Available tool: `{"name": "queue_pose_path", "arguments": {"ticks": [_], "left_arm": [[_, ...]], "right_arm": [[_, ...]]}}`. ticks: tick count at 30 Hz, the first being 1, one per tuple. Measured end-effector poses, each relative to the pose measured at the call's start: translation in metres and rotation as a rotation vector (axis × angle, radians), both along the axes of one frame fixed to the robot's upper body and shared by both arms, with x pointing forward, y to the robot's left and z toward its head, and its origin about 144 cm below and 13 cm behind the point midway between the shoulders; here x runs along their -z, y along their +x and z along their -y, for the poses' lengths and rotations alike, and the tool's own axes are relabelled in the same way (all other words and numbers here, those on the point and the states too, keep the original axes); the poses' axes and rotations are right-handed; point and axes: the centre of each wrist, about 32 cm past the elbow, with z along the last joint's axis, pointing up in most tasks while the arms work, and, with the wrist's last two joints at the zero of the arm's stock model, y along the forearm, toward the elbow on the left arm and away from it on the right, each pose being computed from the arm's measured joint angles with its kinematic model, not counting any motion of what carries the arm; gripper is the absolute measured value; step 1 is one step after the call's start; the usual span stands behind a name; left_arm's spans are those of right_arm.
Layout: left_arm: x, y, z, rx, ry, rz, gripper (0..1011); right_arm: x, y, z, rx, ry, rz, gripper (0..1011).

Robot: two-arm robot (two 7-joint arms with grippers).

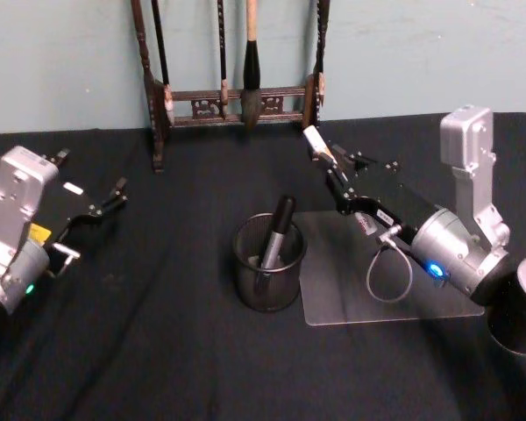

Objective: Pick up the water-based marker from the table and place it into the pen holder.

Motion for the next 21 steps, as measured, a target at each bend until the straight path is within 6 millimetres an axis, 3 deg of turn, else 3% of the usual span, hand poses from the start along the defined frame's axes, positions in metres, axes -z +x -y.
{"name": "queue_pose_path", "arguments": {"ticks": [9, 21], "left_arm": [[0.0, 0.0, 0.0, 0.0, 0.0, 0.0, 1001], [0.0, 0.0, 0.0, 0.0, 0.0, 0.0, 1001]], "right_arm": [[0.005, -0.01, -0.007, -0.064, 0.098, 0.105, 168], [0.02, -0.013, -0.033, -0.145, 0.178, 0.129, 168]]}}
